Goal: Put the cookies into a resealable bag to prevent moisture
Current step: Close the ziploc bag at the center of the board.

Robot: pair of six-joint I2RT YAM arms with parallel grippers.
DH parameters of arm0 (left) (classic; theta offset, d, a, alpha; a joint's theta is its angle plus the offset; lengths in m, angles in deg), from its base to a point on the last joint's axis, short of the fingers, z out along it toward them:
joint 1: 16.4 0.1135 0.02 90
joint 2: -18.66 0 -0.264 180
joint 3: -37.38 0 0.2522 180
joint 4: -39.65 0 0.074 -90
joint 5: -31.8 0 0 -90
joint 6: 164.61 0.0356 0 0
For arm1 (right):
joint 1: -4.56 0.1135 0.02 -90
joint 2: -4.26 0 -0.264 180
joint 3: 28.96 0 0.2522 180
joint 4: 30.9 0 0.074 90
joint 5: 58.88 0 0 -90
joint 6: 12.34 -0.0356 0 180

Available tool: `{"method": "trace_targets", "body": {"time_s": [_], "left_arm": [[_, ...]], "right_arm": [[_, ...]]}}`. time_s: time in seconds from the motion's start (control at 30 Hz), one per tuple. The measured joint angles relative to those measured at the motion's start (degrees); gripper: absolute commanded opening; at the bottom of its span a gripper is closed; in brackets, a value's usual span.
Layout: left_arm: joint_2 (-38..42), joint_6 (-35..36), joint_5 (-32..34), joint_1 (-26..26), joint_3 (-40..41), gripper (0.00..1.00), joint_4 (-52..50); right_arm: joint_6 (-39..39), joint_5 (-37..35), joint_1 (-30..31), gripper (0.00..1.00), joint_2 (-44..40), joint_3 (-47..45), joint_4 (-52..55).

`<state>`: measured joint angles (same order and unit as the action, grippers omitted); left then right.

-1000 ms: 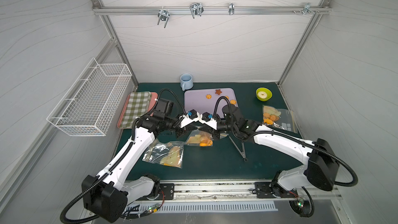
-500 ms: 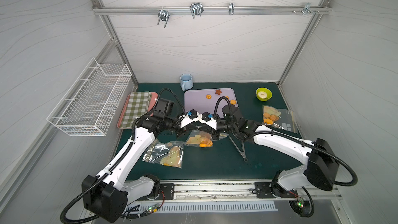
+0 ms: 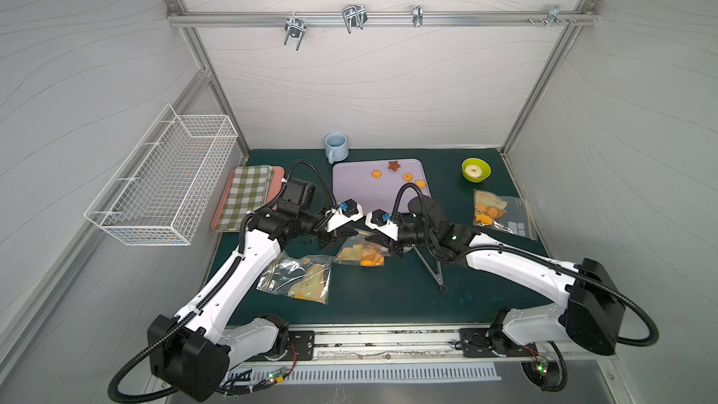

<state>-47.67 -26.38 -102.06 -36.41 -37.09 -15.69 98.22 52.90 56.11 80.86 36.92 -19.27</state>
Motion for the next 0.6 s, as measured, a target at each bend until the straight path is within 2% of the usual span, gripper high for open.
{"method": "trace_targets", "body": {"time_s": [0.03, 0.1, 0.13, 0.17, 0.2, 0.23, 0.27, 0.3, 0.33, 0.37, 0.43, 0.5, 0.53, 0.57, 0.6], "left_arm": [[0.0, 0.0, 0.0, 0.0, 0.0, 0.00, 0.0], [0.0, 0.0, 0.0, 0.1, 0.0, 0.00, 0.0], [0.0, 0.0, 0.0, 0.1, 0.0, 0.00, 0.0], [0.0, 0.0, 0.0, 0.1, 0.0, 0.00, 0.0], [0.0, 0.0, 0.0, 0.1, 0.0, 0.00, 0.0], [0.0, 0.0, 0.0, 0.1, 0.0, 0.00, 0.0], [0.0, 0.0, 0.1, 0.1, 0.0, 0.00, 0.0], [0.0, 0.0, 0.0, 0.1, 0.0, 0.00, 0.0], [0.0, 0.0, -0.1, 0.0, 0.0, 0.00, 0.0], [0.0, 0.0, -0.1, -0.1, 0.0, 0.00, 0.0], [0.0, 0.0, 0.0, 0.0, 0.0, 0.00, 0.0], [0.0, 0.0, -0.2, 0.1, 0.0, 0.00, 0.0], [0.0, 0.0, -0.2, 0.0, 0.0, 0.00, 0.1], [0.0, 0.0, -0.2, -0.2, 0.0, 0.00, 0.0], [0.1, 0.0, -0.1, -0.2, 0.0, 0.00, 0.0]], "right_arm": [[-0.2, -0.1, -0.2, 0.01, -0.5, -0.4, 0.2], [-0.5, -0.3, -0.5, 0.29, -1.1, -0.9, 0.2], [-0.5, -0.3, -0.6, 0.34, -1.3, -1.0, 0.3], [-0.4, -0.6, -0.7, 0.27, -1.7, -1.4, 0.5], [-0.4, -0.8, -0.8, 0.09, -2.1, -1.8, 0.5], [-0.5, -1.1, -1.0, 0.00, -2.6, -2.4, 0.6], [-0.4, -1.4, -1.2, 0.00, -3.1, -3.1, 0.8], [-0.5, -1.4, -1.4, 0.13, -3.5, -3.5, 0.8], [-0.7, -1.4, -1.6, 0.30, -3.8, -3.8, 0.9], [-0.6, -1.5, -1.8, 0.30, -4.4, -4.1, 1.1], [-0.8, -2.0, -2.6, 0.00, -5.6, -5.4, 1.2], [-0.5, -2.1, -3.6, 0.02, -7.3, -7.3, 1.2], [-0.9, -2.1, -3.8, 0.21, -7.8, -7.7, 1.4], [-1.0, -2.0, -3.9, 0.28, -8.5, -8.1, 1.7], [-1.0, -2.3, -4.3, 0.13, -9.4, -8.8, 2.1]]}}
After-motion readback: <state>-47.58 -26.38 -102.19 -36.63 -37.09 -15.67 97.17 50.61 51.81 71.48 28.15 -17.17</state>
